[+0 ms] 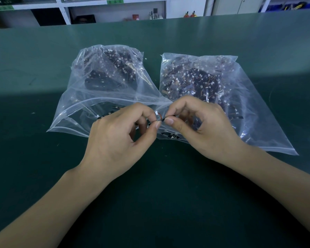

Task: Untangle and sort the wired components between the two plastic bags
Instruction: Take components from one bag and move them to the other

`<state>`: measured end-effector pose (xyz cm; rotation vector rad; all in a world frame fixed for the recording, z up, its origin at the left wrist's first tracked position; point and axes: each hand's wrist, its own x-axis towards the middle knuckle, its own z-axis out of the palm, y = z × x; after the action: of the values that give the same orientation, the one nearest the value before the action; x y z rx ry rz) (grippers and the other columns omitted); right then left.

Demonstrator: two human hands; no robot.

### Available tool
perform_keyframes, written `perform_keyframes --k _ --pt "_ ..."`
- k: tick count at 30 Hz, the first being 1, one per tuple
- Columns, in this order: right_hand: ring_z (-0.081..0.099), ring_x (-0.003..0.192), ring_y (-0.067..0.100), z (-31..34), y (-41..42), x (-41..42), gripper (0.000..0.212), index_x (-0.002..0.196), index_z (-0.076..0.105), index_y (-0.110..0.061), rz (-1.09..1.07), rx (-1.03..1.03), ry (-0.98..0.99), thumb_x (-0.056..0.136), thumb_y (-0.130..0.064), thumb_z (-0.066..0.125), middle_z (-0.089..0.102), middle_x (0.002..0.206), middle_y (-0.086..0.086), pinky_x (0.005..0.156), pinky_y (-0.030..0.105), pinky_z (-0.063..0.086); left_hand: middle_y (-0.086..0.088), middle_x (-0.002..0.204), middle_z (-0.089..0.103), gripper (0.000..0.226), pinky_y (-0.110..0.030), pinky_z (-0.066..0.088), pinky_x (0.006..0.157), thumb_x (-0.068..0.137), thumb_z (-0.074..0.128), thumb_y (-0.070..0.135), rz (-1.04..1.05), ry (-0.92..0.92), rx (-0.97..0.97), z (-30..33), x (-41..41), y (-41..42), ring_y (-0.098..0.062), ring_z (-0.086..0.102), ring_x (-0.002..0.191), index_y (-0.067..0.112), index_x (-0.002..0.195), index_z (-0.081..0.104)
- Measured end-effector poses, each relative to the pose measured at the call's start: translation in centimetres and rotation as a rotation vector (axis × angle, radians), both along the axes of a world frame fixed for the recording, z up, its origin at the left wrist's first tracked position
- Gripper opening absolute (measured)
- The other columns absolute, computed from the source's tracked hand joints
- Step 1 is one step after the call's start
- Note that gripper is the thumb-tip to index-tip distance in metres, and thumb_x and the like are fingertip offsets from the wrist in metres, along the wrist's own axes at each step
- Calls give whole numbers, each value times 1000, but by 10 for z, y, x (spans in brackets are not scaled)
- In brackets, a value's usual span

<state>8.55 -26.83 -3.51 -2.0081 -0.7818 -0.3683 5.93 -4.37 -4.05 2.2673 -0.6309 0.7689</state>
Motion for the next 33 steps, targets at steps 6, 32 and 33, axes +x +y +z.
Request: perform_keyframes --k 6,32,33 --pt "63 68 20 0 -1 2 11 99 69 -11 9 -8 -1 101 -22 70 66 82 -15 62 37 51 14 77 61 5 -32 48 55 98 72 34 -15 -4 1 -1 2 1 -15 57 61 31 98 67" --pt "61 69 18 -1 -9 7 30 104 67 -23 -77 -166 -126 83 -3 75 63 94 -25 65 25 50 16 86 57 6 -36 49 57 88 71 22 24 16 121 8 -1 1 -14 56 65 26 85 67" --pt "61 69 18 0 -9 6 30 104 67 -22 -81 -158 -139 84 -2 75 62 94 -27 65 23 49 16 88 57 5 -35 49 56 90 73 23 32 3 139 6 0 1 -14 55 64 27 87 70"
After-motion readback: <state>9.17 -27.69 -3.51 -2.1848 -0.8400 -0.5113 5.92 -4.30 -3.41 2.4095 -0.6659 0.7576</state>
